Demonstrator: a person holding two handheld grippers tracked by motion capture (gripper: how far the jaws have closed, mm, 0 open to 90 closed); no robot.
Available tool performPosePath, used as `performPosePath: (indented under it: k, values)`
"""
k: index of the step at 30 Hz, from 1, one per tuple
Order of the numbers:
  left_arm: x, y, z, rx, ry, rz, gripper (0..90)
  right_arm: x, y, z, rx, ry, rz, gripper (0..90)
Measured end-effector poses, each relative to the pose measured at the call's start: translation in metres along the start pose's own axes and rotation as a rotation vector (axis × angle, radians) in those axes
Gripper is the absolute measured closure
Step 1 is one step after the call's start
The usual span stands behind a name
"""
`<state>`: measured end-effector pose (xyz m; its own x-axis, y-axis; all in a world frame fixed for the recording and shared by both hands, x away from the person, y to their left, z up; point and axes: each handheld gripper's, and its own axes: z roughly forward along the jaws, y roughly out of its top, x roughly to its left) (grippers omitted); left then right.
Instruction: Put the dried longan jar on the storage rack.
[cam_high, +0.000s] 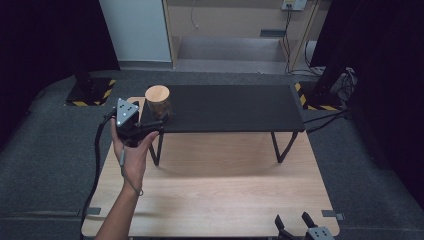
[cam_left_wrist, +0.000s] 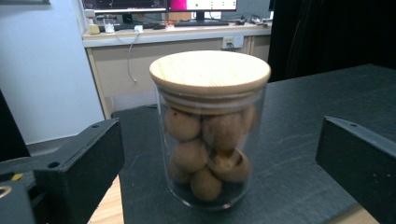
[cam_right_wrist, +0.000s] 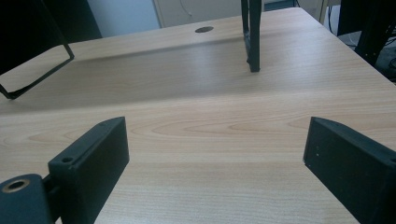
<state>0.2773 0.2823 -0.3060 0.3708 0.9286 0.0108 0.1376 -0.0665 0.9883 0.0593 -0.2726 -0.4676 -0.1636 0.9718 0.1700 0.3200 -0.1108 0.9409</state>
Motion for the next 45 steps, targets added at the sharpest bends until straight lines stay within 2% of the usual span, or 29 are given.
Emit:
performPosePath:
  k: [9, 16, 19, 24, 30, 34, 39, 42, 45]
  values:
    - [-0.005, -0.019, -0.036, -0.024, -0.017, -0.007, 0.1, 0.001, 0.001, 0.0, -0.006, 0.009, -0.001, 6.9]
    - [-0.012, -0.052, -0.069, -0.021, -0.013, -0.017, 0.2, 0.003, 0.001, 0.003, -0.009, 0.019, 0.0, 6.9]
    - [-0.017, -0.067, -0.083, -0.03, 0.002, -0.006, 0.3, 0.003, 0.002, 0.004, -0.01, 0.024, -0.005, 6.8]
    - [-0.018, -0.091, -0.102, -0.03, 0.009, -0.035, 0.3, 0.005, 0.004, 0.006, -0.006, 0.034, -0.011, 6.8]
    - [-0.016, -0.12, -0.118, 0.004, 0.017, -0.076, 0.3, 0.007, 0.004, 0.008, -0.003, 0.044, -0.012, 6.8]
    - [-0.016, -0.141, -0.128, 0.015, 0.04, -0.089, 0.3, 0.008, 0.005, 0.009, -0.001, 0.048, -0.017, 6.8]
    - [-0.018, -0.159, -0.141, 0.026, 0.069, -0.091, 0.3, 0.008, 0.005, 0.009, -0.001, 0.048, -0.012, 6.8]
    - [-0.016, -0.169, -0.146, 0.026, 0.081, -0.116, 0.3, 0.007, 0.005, 0.009, -0.001, 0.047, -0.012, 6.8]
    - [-0.016, -0.176, -0.152, 0.027, 0.098, -0.123, 0.4, 0.007, 0.005, 0.01, 0.003, 0.049, -0.01, 6.8]
